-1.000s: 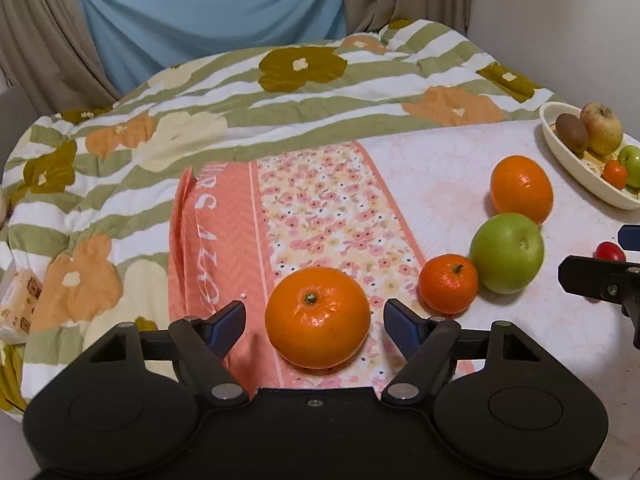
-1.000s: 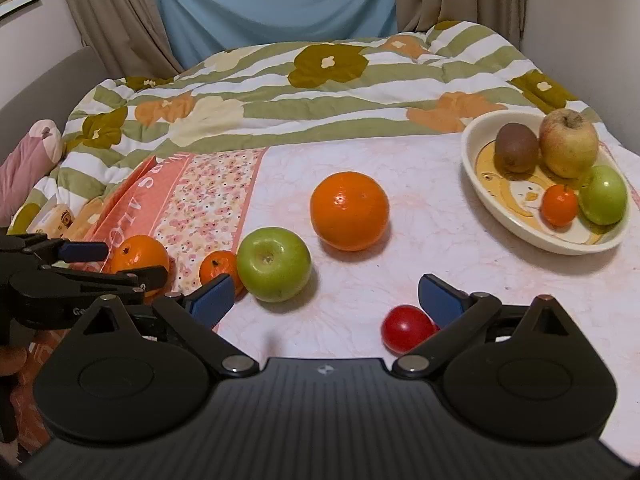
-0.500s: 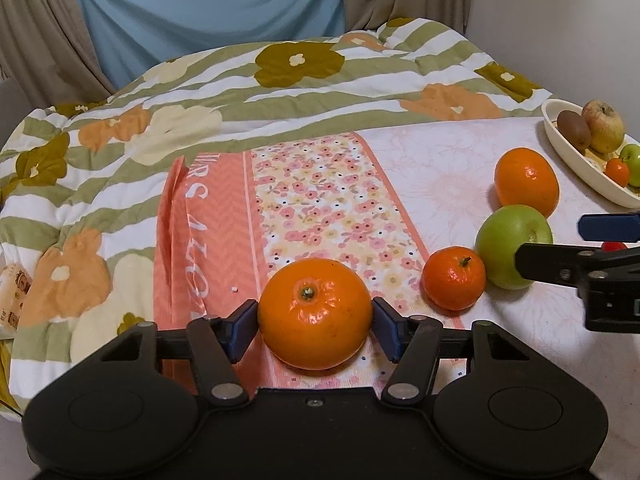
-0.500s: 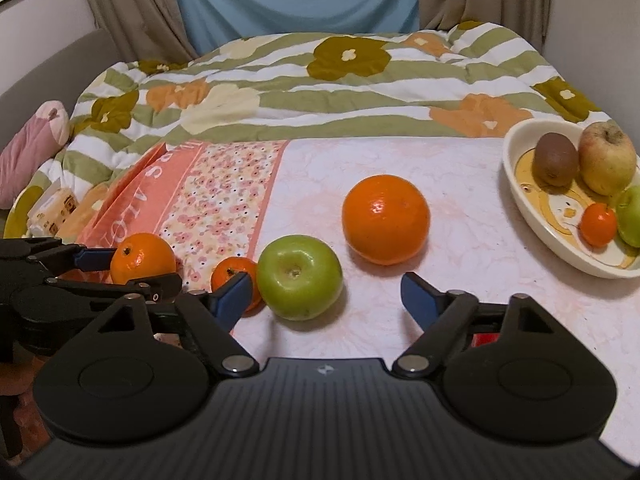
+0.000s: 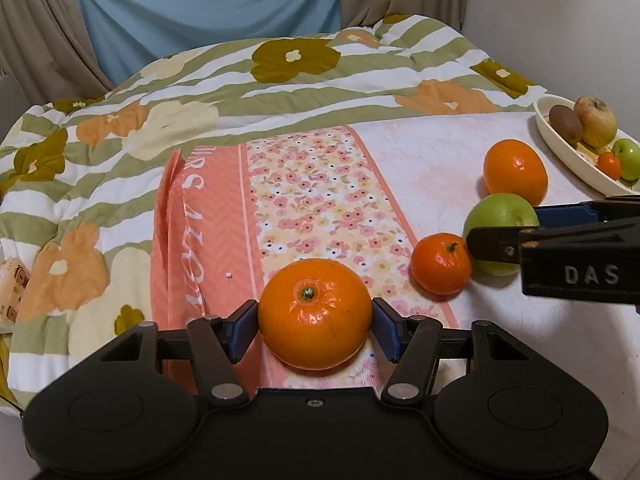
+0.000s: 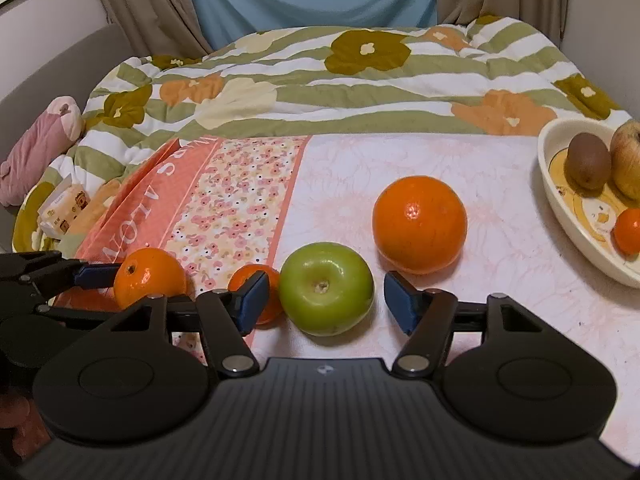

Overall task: Organize fruits
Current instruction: 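Grasp the large orange with the left tool while the right tool grasps the green apple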

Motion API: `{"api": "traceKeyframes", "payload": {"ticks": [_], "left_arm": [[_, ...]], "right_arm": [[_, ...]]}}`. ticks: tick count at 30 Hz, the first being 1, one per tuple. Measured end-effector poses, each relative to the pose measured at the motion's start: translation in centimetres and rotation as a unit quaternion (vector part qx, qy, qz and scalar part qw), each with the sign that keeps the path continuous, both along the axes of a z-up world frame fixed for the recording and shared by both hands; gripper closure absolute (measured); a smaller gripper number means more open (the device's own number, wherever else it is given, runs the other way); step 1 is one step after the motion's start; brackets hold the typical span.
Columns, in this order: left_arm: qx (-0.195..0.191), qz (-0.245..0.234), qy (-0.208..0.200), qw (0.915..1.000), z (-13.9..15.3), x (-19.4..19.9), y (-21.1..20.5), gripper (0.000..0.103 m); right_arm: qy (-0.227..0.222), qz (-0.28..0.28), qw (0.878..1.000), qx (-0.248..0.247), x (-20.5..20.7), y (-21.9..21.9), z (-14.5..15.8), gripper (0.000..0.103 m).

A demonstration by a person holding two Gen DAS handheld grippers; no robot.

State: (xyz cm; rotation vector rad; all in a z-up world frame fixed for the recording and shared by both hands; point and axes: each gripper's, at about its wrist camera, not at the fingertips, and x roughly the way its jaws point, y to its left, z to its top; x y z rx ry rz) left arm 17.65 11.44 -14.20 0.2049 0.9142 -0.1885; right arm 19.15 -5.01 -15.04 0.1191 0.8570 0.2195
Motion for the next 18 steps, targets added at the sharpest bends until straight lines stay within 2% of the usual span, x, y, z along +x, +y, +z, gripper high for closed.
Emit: {"api": "traceKeyframes", "payload": {"ticks": [4, 12, 18], "left_arm": [[-0.002, -0.002, 0.004, 1.0000, 0.1, -0.2, 0.0, 0.039], [-0.006, -0.003, -0.003, 1.0000, 0.8, -1.3, -0.5, 0.039], [-0.007, 0.006, -0.020, 0.9998, 2.5, -2.2, -1.3, 0.039]], "right_arm": [[0.002, -0.002, 1.000, 0.014, 0.1, -0.3, -0.2, 0.034], [-0.003, 0.004, 1.000, 0.018, -0.1, -0.5, -0.1, 0.034], [-0.019, 0.012, 0.999, 0.024, -1.3, -1.6, 1.4, 0.034]]}}
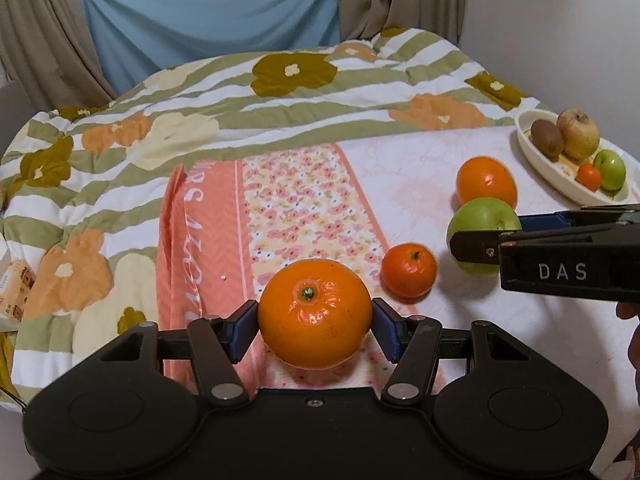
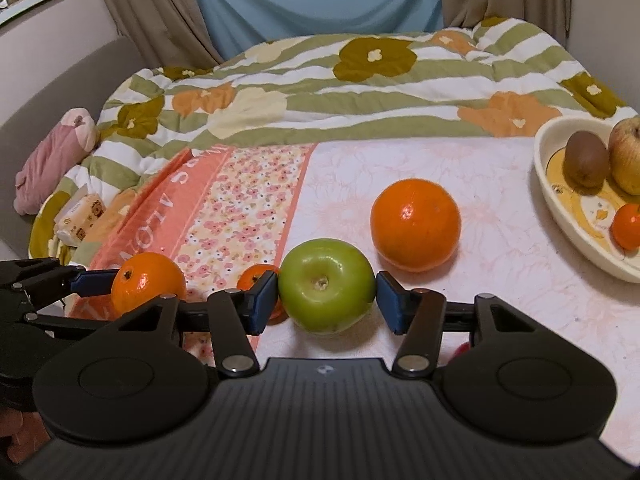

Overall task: Organize fruits
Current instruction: 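Grasp the large orange with the left tool while the right tool grasps the green apple, then carry the orange and green apple over the duck bowl with both tools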

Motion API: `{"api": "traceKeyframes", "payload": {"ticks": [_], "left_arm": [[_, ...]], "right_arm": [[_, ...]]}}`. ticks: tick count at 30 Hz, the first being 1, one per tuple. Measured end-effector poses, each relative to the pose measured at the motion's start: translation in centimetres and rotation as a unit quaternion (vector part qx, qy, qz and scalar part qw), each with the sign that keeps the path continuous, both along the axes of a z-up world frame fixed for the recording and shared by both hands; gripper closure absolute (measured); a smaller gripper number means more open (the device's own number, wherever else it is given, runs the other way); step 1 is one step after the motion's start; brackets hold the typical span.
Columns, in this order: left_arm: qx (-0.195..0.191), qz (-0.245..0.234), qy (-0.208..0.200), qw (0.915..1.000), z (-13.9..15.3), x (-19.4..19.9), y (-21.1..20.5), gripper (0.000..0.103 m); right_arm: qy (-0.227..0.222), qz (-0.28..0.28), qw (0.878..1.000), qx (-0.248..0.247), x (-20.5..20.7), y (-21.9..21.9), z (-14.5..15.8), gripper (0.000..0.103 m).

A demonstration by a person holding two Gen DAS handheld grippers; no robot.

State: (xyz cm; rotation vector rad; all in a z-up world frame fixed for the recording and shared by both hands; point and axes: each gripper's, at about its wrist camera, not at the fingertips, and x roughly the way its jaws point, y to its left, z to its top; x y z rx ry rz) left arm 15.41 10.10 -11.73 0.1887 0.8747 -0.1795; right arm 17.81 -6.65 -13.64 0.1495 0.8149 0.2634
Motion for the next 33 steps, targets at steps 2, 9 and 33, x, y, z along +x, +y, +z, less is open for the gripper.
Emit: {"api": "traceKeyframes", "payload": {"ticks": [2, 9, 33], "left_arm": [[-0.001, 0.001, -0.005, 1.0000, 0.7, -0.4, -0.4, 0.039], [-0.008, 0.007, -0.022, 0.9997, 3.4, -2.0, -2.3, 0.039], [-0.034, 0.007, -0.064, 0.9973, 8.2, -2.5, -16.3, 0.039]], "right_arm": [[-0.006, -0.001, 1.000, 0.004, -0.5, -0.6, 0.7, 0.034], [-0.028, -0.001, 1.000, 0.008, -2.1, -3.6, 3.6, 0.035], [-0.065, -0.017, 0.998, 0.003, -3.0, -20.7, 8.7, 0.035]]}}
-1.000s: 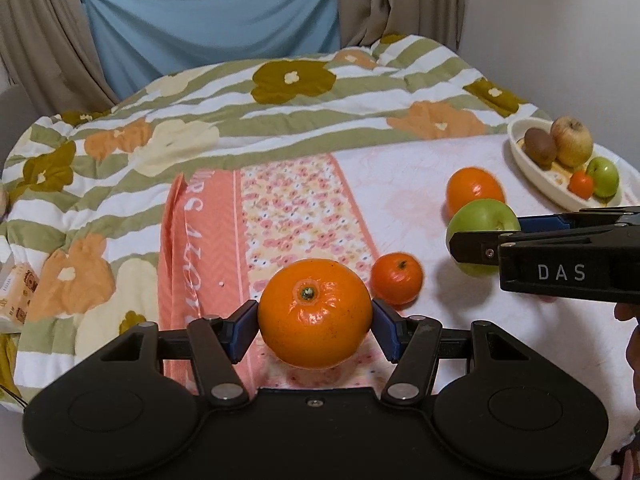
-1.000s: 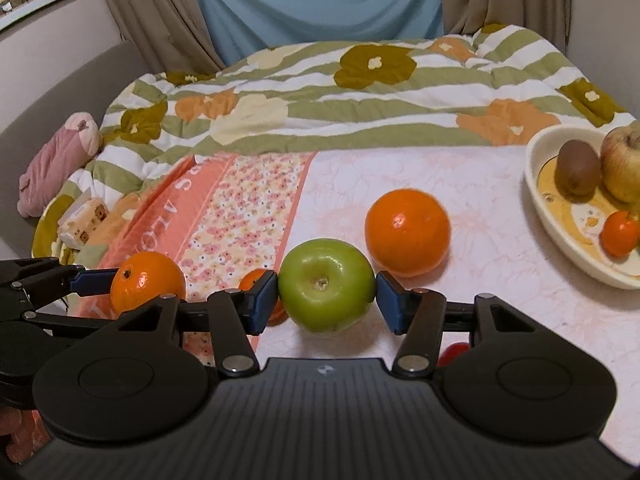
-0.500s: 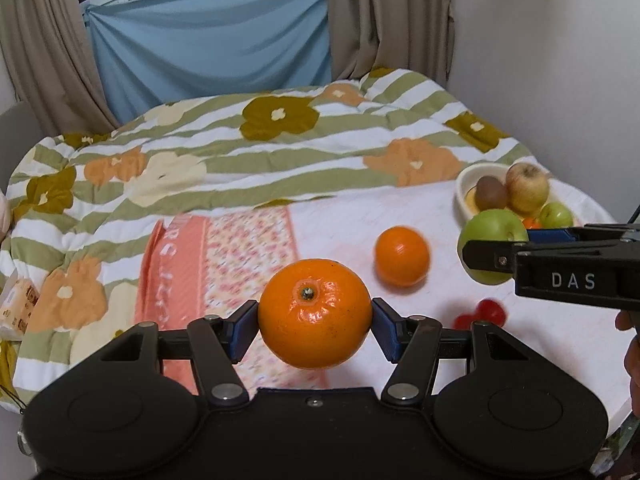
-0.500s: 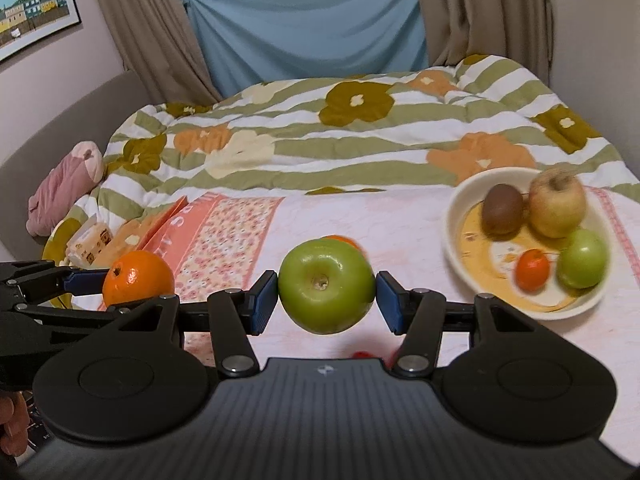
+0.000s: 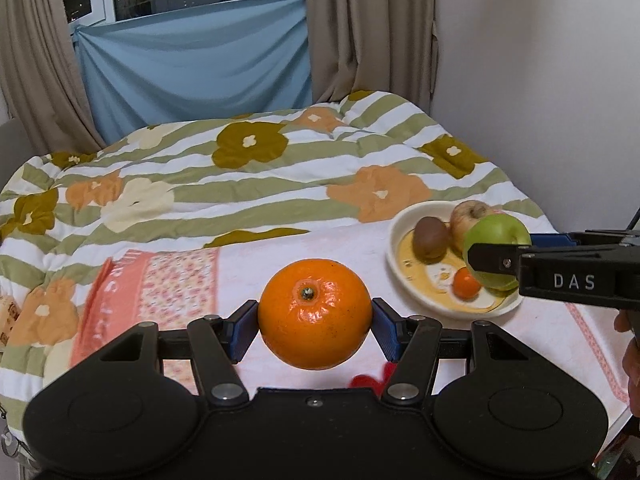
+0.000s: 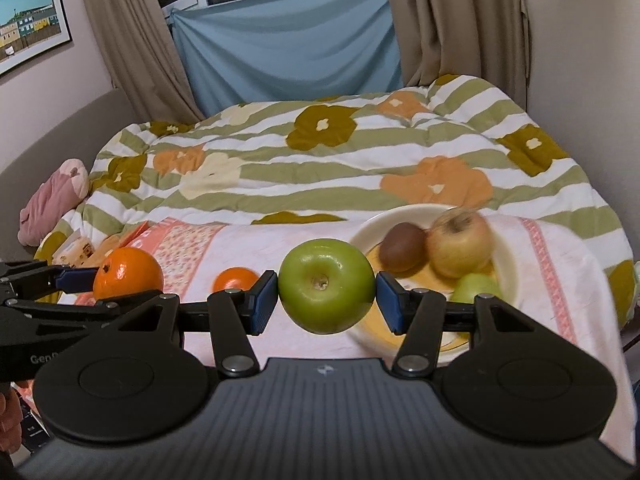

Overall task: Organize fruits
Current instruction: 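Carry the orange and green apple over the duck bowl with both tools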

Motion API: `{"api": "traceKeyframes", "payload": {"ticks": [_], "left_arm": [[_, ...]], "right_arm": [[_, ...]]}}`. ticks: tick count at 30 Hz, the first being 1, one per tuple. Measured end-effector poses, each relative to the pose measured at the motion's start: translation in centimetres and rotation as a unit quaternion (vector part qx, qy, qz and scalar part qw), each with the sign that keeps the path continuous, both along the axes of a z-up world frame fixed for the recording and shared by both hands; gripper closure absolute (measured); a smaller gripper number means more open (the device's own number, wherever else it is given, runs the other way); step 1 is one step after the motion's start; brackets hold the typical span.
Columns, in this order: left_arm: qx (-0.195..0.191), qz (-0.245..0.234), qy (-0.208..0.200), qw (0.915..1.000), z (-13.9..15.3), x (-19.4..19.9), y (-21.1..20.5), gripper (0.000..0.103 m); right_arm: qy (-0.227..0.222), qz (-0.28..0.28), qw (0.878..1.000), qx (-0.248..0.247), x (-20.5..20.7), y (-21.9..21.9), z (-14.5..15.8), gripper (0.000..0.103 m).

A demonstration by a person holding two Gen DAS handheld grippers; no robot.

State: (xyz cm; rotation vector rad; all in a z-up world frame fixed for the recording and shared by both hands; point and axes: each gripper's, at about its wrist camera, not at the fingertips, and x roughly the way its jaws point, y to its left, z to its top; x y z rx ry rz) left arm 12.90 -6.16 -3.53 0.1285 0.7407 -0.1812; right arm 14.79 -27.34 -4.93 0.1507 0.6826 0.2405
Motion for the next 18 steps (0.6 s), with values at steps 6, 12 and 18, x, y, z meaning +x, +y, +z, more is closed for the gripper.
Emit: {"api": "traceKeyframes", "payload": {"ticks": [6, 12, 18], "left_arm": [[-0.002, 0.000, -0.001, 1.0000, -0.5, 1.0, -3.7, 0.039], [0.000, -0.008, 0.006, 1.0000, -2.1, 3.2, -6.7, 0.039], [0.009, -0.026, 0.013, 0.9995, -4.2, 6.0, -9.5, 0.039]], "right_arm": [[-0.001, 0.007, 1.000, -0.006, 1.2, -3.5, -0.4, 0.035], [0.003, 0.013, 1.000, -0.012, 2.6, -6.4, -1.4, 0.035], [0.011, 0.013, 1.000, -0.015, 3.9, -8.2, -2.8, 0.035]]}}
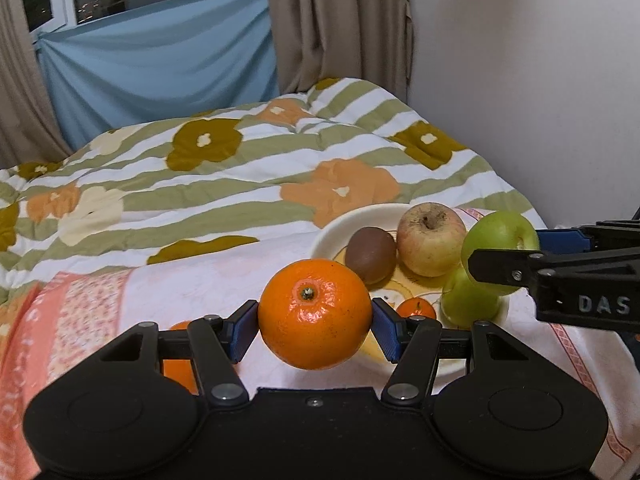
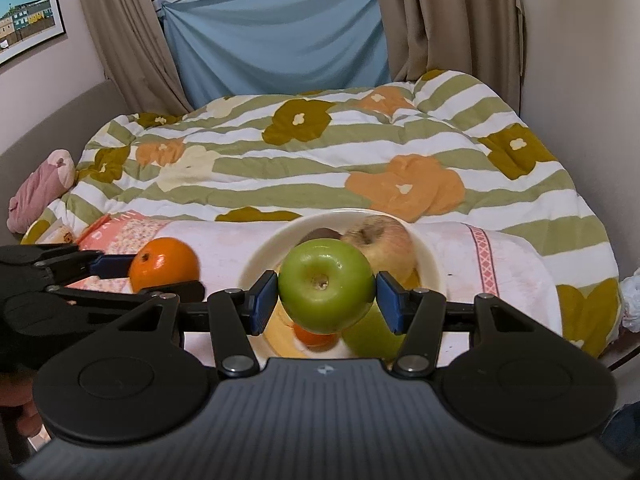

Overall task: Organize fruits
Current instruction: 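Carry the orange and green apple over the duck bowl with both tools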

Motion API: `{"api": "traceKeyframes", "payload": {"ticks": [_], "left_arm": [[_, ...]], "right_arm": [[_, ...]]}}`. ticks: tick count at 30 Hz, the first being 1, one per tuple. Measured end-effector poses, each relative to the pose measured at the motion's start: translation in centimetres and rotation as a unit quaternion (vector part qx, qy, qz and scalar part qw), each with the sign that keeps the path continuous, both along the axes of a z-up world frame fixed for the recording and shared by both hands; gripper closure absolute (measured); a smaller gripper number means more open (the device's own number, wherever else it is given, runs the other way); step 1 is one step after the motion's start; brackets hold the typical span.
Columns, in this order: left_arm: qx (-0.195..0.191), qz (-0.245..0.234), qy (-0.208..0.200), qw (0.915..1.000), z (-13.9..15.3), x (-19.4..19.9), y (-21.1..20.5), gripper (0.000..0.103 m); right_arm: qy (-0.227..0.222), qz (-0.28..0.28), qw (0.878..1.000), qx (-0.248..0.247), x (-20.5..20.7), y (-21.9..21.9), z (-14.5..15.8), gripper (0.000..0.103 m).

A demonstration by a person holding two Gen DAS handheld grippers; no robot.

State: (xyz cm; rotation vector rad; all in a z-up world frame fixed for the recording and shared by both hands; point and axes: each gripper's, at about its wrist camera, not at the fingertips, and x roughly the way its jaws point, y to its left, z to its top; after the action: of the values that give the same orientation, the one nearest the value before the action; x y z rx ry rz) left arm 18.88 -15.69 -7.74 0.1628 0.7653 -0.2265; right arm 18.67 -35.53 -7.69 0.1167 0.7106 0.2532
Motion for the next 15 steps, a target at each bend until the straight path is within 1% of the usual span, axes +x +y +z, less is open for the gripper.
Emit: {"api": "traceKeyframes", "payload": {"ticks": [7, 11, 15], "left_arm": [[0.013, -0.014, 0.015, 0.9997, -3.0, 3.2, -2.6, 0.039], [0.021, -0.018, 0.027, 0.9992, -4.1, 4.4, -3.4, 0.039], [0.023, -0.019, 0.040, 0.9988, -4.6, 4.8, -3.5, 0.038]], "right_arm": [[0.009, -0.001, 1.000, -0.001, 1.3, -1.3, -1.5, 0.034], [0.015, -0.003, 1.000, 0.001, 1.9, -1.8, -2.2, 0.034], [0.019, -0.005, 1.000, 0.002, 2.4, -2.0, -2.4, 0.034]]}}
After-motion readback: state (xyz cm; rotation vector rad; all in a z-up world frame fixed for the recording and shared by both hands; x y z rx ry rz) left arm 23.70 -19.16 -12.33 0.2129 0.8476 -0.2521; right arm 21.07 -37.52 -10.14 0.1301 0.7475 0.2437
